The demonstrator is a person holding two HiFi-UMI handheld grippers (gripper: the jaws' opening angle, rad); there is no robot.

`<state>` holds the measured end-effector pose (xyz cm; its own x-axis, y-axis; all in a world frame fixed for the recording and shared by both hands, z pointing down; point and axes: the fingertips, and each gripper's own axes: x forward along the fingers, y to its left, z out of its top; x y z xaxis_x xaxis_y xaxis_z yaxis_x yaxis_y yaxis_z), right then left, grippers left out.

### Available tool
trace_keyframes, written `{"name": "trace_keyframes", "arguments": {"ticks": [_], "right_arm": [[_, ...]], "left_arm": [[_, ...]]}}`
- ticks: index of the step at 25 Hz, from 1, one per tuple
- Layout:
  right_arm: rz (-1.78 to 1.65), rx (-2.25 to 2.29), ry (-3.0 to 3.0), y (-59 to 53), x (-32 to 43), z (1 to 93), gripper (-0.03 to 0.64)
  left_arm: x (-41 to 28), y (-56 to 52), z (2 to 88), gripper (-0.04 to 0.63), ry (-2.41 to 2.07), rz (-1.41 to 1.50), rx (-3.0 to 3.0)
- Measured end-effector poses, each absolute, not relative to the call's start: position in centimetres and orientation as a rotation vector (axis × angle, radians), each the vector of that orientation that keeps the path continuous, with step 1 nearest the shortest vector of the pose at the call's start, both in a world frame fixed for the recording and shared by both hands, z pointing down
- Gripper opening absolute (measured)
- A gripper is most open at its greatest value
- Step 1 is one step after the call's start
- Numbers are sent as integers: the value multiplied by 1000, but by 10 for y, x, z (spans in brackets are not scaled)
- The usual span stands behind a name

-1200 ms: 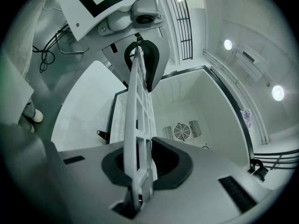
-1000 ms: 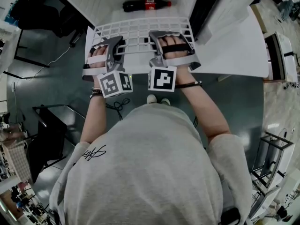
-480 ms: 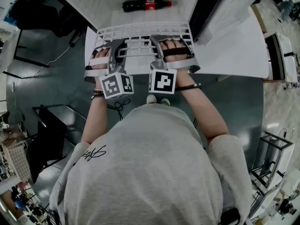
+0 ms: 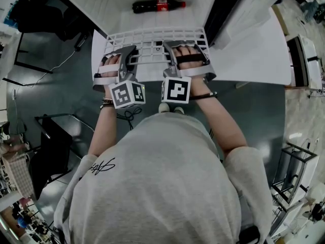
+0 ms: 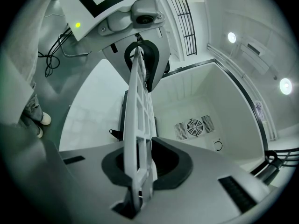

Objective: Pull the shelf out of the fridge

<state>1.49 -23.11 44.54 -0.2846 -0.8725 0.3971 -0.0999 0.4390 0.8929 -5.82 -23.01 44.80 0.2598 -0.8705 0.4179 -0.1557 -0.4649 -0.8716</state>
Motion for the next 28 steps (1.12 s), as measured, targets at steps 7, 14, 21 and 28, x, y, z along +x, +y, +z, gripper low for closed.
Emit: {"name": "trace_keyframes", "arguments": {"ticks": [7,14,21,28], "right_arm": [[-937,834,-1703,-229,16,454,49],[-929,832,-1700,-231,16,458,49],[-922,832,-1699,-232,18,458,49],[-924,823,-1694,-234,18,459,48]], "left_arm": [[-57,-229,455,52,922,-1264,-1817],[-57,-231,460,52,921,-1264,-1830],[-55,-233,460,52,919,-1253,-1841],[-54,-234,458,52,917,-1263,-1845]]}}
